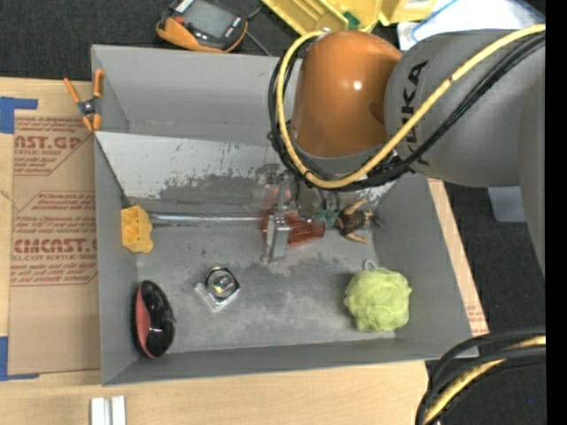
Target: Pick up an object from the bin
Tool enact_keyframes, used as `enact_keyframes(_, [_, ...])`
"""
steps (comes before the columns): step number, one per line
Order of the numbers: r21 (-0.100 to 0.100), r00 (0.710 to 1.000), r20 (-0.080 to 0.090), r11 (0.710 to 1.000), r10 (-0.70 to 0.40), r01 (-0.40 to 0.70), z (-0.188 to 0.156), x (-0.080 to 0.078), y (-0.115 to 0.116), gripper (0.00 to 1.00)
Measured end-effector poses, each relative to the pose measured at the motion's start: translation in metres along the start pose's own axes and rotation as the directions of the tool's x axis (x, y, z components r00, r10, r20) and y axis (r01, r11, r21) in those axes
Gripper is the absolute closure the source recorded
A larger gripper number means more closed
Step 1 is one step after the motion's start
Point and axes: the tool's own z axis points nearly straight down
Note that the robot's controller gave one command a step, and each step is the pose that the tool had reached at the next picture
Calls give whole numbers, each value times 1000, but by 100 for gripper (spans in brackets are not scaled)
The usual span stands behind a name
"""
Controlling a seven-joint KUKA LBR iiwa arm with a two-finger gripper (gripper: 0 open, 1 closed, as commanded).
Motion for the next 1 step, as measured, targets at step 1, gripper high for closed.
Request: enact_keyframes(1, [-1,1000,8,1000,2,-2,-5,-1,-1,0])
